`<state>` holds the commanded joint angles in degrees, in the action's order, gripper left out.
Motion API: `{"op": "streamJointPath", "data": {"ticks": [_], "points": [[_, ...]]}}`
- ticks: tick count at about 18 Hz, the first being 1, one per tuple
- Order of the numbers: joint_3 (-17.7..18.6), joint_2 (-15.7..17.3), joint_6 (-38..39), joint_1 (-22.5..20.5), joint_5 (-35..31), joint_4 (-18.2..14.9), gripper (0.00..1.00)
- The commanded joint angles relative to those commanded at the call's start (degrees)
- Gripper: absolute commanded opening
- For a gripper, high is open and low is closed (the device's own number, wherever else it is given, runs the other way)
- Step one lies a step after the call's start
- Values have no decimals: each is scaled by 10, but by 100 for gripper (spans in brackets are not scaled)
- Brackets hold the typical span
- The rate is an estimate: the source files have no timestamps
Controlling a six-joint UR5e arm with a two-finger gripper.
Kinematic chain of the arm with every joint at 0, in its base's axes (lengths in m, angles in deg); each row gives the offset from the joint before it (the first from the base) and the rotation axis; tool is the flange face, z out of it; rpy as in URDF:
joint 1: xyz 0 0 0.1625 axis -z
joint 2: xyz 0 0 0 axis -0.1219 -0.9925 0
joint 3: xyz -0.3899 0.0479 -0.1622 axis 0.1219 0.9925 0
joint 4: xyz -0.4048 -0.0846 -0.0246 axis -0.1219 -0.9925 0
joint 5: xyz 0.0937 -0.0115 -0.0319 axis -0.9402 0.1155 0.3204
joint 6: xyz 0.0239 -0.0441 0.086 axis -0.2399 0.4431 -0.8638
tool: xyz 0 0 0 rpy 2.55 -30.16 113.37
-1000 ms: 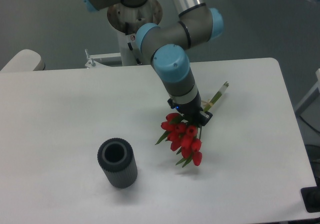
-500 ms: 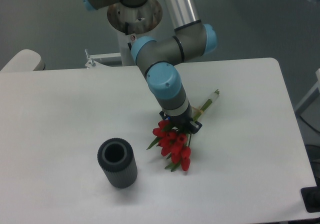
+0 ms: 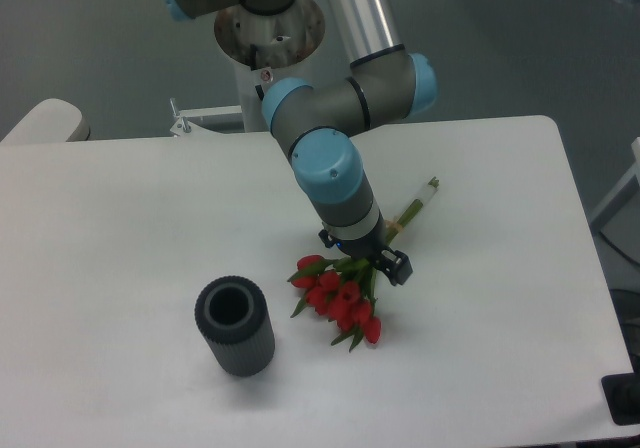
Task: Place the flowers on the table
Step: 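Open the gripper and lift it away from the tulips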
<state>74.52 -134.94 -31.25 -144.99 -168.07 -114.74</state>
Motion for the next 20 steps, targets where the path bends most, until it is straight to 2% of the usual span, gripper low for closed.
{"op": "streamJointPath", "data": {"ticks": [1, 5, 8, 11, 16, 20], "points": [[-31, -5, 4, 0, 16, -1, 100], [-111, -35, -3, 0, 69, -5, 100], [-164, -60, -18, -3, 104, -5, 100], [-205, -75, -48, -7, 106, -11, 100], [-210, -67, -159, -38, 106, -39, 100], [-211, -55, -257, -72, 106, -78, 100]]}}
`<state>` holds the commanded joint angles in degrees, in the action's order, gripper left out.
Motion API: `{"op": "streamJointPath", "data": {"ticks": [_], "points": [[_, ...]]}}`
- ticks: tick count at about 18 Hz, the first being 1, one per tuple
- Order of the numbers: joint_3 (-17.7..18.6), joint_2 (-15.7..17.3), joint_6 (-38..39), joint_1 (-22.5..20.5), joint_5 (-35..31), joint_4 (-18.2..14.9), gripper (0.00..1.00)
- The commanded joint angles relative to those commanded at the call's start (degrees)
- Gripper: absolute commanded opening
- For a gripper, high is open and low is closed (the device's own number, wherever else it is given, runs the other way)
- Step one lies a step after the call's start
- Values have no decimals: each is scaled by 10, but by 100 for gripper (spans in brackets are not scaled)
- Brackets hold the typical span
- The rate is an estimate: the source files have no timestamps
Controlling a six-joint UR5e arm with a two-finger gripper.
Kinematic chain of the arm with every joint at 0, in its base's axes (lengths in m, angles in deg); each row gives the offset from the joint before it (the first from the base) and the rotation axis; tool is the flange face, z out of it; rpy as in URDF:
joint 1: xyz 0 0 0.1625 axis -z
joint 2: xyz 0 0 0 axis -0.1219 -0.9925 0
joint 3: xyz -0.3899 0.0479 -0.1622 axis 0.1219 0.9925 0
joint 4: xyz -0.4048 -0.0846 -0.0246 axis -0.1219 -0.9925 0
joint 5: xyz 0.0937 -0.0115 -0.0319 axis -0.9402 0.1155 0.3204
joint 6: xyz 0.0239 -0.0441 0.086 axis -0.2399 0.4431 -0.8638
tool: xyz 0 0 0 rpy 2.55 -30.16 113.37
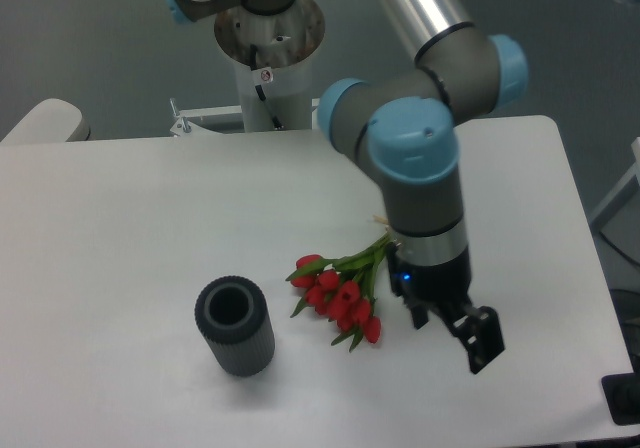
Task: Place the flowers on the table
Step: 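Open the gripper and lift it away from the tulips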
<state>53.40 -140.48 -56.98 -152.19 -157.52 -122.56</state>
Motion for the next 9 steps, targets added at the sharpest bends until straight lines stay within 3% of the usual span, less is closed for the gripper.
{"op": "streamJointPath", "data": {"ticks": [9], "points": [[15, 9, -46, -29, 0, 3, 100]]}}
